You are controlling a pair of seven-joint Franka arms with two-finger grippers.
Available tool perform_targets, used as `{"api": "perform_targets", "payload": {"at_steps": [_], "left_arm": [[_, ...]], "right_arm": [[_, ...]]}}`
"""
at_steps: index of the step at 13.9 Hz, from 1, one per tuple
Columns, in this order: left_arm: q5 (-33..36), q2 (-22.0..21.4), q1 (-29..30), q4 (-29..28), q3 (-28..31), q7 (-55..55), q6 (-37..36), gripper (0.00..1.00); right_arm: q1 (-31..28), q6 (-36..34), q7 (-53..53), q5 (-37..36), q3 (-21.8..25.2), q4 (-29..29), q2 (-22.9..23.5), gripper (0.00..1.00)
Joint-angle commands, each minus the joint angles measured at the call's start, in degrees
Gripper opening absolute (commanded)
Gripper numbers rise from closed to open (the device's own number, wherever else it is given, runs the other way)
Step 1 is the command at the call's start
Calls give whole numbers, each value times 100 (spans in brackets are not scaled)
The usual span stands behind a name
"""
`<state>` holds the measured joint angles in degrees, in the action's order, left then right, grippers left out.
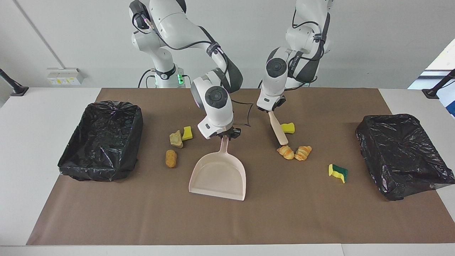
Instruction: Sweep and dump trash in bin
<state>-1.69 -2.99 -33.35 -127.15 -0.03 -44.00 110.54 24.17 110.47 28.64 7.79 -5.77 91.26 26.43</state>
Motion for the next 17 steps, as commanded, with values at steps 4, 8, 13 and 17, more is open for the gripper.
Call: {"api": "perform_targets", "payload": {"at_steps": [4,8,13,17], "left_arm": [[-16,-282,582,410,143,1443,-332,0],[896,-27,1680,497,134,2851,106,0],[1748,955,2508,1506,143,3406,494,0],[2023,1774,2913,2175,134,4012,872,0]], "right_arm": [[-675,-858,-2356,-6,5,190,-997,0],[-747,-1397,-5079,-918,-3,348,-1412,0],[-721,-766,-8010,-1570,-12,1102,-1772,0],[-685,517,-8899,-1588,-12,2597,-2431,0]]}}
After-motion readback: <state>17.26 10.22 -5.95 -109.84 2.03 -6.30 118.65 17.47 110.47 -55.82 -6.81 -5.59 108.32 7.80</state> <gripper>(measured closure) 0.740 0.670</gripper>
